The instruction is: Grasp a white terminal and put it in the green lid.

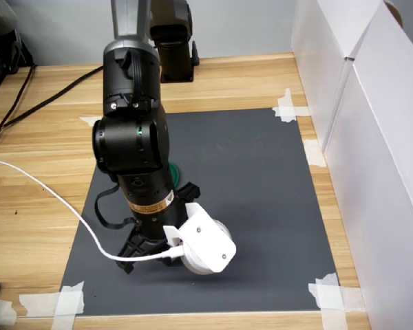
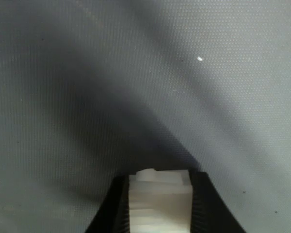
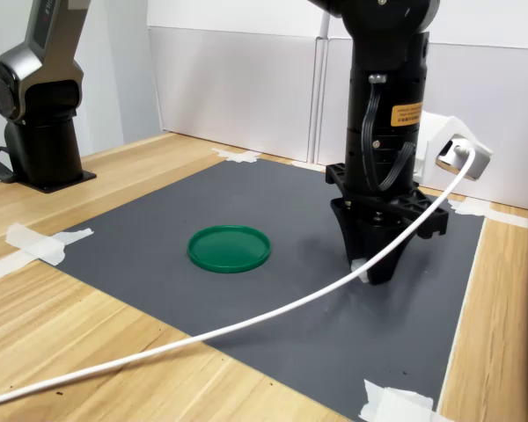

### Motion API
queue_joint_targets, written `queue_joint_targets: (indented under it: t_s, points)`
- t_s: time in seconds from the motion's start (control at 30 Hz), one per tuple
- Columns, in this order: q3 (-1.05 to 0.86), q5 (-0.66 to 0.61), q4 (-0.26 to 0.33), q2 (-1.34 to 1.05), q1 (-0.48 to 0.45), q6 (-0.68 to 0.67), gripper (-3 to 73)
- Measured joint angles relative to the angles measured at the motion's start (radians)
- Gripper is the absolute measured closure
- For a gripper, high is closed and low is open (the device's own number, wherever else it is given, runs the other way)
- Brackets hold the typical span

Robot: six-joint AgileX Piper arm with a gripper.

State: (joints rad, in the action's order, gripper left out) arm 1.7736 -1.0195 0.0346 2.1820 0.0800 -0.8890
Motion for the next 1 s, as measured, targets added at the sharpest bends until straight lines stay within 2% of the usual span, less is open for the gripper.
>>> queue_joint_targets:
  t_s: [0.2, 0.37, 0.53, 1.0]
  points:
    - [0.0, -0.035, 0.032, -0.095, 0.0, 0.007, 42.1]
    - [-0.016, -0.102, 0.035, -0.21, 0.0, 0.026, 42.1]
    - [-0.09, -0.114, 0.038, -0.325, 0.0, 0.025, 42.1]
    - [-0.46, 0.009, 0.035, -0.566, 0.0, -0.029, 42.1]
